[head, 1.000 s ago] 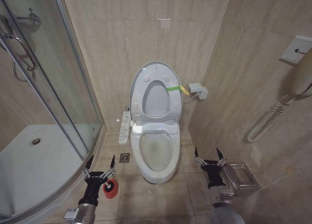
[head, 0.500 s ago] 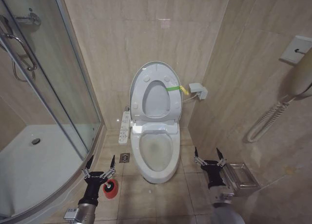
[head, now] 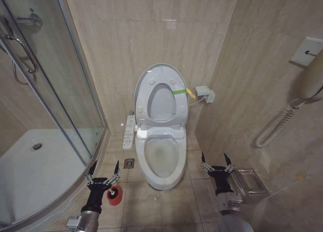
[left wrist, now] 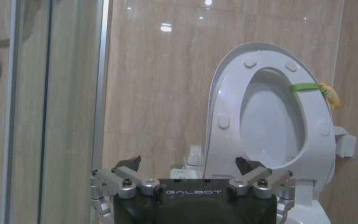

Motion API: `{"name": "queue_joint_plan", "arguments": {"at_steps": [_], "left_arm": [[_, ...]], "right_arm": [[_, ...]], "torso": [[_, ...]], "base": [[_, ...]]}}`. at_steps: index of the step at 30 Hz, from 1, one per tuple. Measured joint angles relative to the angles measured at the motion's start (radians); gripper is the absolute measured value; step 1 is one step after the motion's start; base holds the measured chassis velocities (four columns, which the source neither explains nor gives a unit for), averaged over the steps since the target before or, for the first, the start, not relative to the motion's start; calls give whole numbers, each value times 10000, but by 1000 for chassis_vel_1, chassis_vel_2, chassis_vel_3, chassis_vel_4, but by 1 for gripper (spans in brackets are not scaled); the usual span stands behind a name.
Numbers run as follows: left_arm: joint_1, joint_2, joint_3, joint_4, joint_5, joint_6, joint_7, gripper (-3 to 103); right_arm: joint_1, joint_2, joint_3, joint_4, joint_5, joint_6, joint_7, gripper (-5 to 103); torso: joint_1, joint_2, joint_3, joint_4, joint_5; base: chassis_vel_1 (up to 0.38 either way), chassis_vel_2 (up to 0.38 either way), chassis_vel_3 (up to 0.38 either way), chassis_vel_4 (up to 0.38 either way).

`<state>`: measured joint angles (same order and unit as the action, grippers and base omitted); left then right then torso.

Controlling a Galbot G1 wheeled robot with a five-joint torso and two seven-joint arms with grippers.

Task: Open the toilet lid, clean the toilet bowl with a toilet brush, close the toilet lid, and flush.

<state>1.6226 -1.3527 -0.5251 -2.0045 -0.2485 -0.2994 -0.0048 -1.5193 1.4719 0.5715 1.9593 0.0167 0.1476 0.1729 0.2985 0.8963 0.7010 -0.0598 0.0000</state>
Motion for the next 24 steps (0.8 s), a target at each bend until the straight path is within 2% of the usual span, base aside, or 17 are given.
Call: {"name": "queue_joint_plan", "arguments": {"at_steps": [24], "left_arm": [[1,0,0,1,0,0,0,99]], "right_arm": [[0,0,0,0,0,0,0,100]], "torso": [[-2,1,-1,0,0]], "base": [[0,0,0,0]]}}
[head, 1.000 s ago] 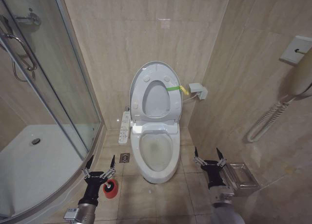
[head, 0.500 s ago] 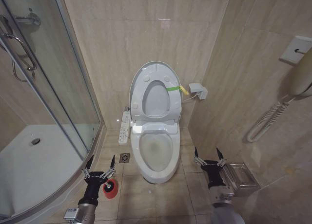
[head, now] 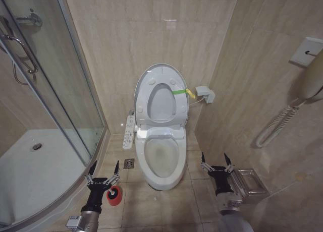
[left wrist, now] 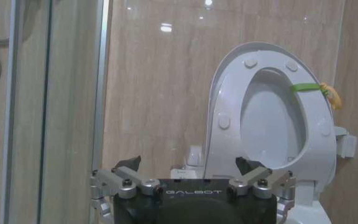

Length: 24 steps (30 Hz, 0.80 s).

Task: Open the toilet lid, clean the toilet bowl with a toilet brush, close the toilet lid, and flush.

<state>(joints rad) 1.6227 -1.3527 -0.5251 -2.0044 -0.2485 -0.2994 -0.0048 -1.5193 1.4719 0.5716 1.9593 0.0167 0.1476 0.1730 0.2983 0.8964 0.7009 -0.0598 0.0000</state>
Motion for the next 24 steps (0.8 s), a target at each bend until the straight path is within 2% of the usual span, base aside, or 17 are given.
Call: {"name": "queue_joint_plan", "arguments": {"at_steps": [10,24], "left_arm": [[-5,0,0,0,0,0,0,99],[0,0,-1,0,0,0,0,99]], "right_arm": [[2,0,0,0,0,0,0,100],[-2,1,0,0,0,0,0,100]], "torso": [[11,-3,2,1,-1],[-3,0,-1,-1,-1]], "base": [[-71,79,72,-77],[-8,1,12,-5]]}}
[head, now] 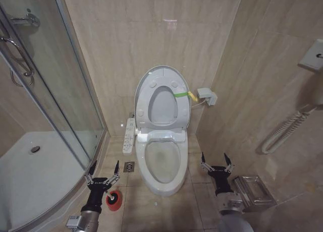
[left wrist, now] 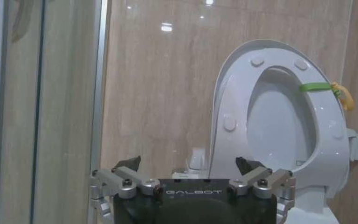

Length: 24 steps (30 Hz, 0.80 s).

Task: Open the toilet lid, clean the toilet bowl with a toilet brush, close the toilet lid, and flush.

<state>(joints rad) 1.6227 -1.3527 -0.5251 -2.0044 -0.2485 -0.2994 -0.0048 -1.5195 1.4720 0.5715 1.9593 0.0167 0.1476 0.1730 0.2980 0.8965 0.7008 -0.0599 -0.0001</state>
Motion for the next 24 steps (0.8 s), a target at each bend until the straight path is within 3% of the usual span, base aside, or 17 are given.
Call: {"name": "queue_joint_plan", "arguments": {"at_steps": [11,24], "left_arm": [[-5,0,4,0,0,0,0,99],[-1,-1,0,0,0,0,0,99]], "right_arm": [[8,-1,3,0,0,0,0,100],[1,-1,0,0,0,0,0,100]], "torso": [[15,-4,5,-1,1],[3,-1,1,0,0]], "base": [[-142,34,150,-25],[27,-5,-20,8]]}}
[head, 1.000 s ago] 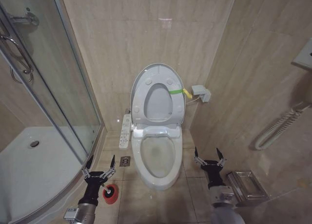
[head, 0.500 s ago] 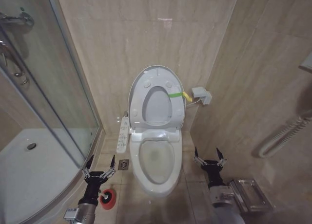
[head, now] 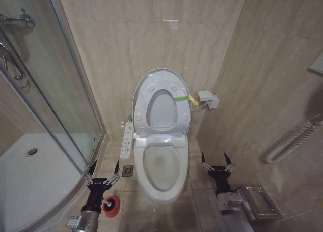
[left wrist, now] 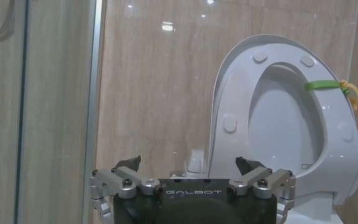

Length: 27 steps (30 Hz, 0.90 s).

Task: Open the toilet lid, clean the toilet bowl with a toilet brush, close the toilet lid, and flush.

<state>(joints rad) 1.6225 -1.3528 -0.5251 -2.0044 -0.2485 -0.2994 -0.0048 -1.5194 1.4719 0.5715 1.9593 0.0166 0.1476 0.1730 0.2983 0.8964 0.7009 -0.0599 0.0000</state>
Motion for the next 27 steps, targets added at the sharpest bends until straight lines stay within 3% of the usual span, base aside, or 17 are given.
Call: {"name": "queue_joint_plan", "arguments": {"at_steps": [27], "left_arm": [[0,0,0,0,0,0,0,99]], "right_arm": [[0,0,0,0,0,0,0,100]], "torso": [[1,0,0,1,0]], "base": [[-17,16,15,-17]]}}
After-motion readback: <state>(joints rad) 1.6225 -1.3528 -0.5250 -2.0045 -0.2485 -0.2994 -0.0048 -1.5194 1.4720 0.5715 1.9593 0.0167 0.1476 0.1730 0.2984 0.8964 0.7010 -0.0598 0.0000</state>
